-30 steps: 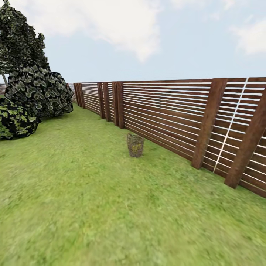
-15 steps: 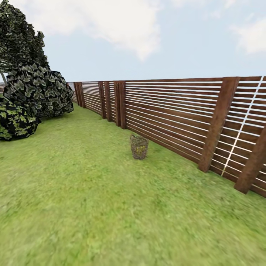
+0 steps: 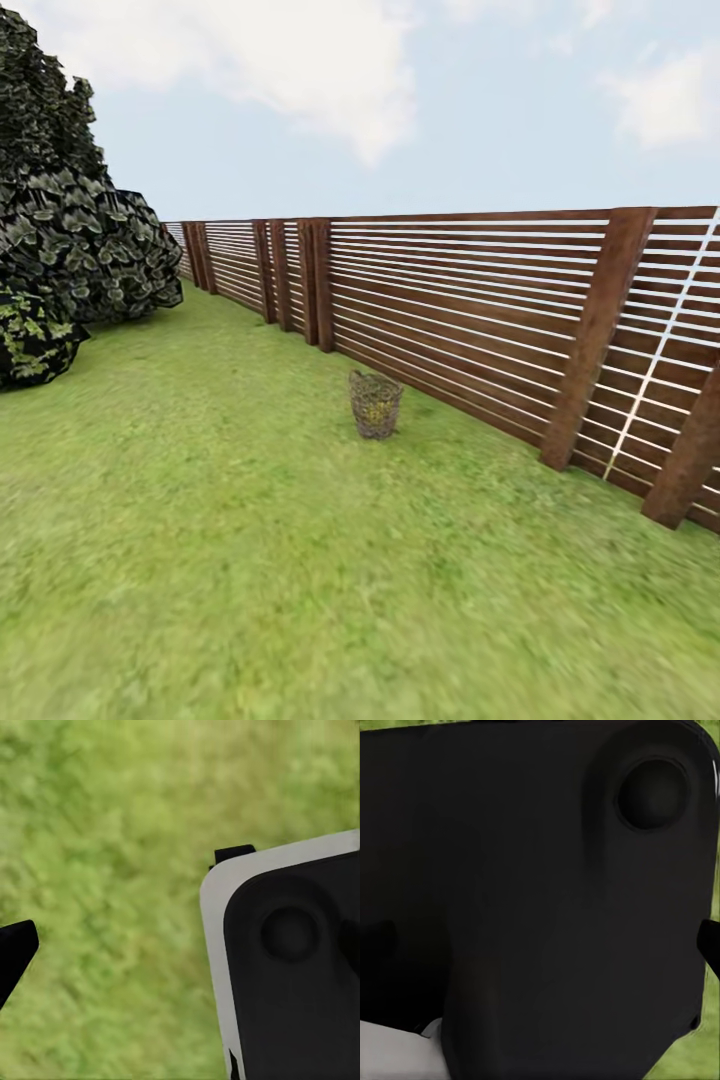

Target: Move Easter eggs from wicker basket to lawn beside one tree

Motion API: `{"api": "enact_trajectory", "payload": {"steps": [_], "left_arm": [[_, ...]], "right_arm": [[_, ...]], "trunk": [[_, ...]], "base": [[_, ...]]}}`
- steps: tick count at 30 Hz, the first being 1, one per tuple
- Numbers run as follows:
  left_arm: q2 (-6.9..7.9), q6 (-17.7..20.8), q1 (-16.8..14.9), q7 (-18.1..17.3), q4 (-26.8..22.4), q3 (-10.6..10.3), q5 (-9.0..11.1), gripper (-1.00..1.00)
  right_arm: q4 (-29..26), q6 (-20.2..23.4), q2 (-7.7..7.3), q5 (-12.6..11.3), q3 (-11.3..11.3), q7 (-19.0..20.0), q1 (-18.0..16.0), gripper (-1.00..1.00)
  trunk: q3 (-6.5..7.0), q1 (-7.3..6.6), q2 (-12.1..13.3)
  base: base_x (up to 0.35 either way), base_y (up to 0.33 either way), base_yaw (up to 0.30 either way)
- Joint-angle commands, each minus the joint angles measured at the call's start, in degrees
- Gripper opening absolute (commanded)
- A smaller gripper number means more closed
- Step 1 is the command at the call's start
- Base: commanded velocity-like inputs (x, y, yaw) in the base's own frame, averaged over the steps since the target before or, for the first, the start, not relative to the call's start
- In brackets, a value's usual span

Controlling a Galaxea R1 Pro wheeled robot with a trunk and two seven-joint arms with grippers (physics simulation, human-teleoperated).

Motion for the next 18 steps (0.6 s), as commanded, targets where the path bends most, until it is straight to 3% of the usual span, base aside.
{"api": "enact_trajectory", "payload": {"steps": [1,18], "left_arm": [[0.02,-0.2,0.0,0.1,0.0,-0.4,-0.1,1.0],[0.02,-0.2,0.0,0.1,0.0,-0.4,-0.1,1.0]], "right_arm": [[0.0,-0.2,-0.01,0.0,-0.4,0.0,0.0,1.0],[0.1,-0.2,-0.03,0.0,-0.4,0.0,0.0,1.0]], "trunk": [[-0.04,0.03,0.0],[-0.04,0.03,0.0]], "base": [[0.253,0.229,-0.055],[0.253,0.23,-0.012]]}}
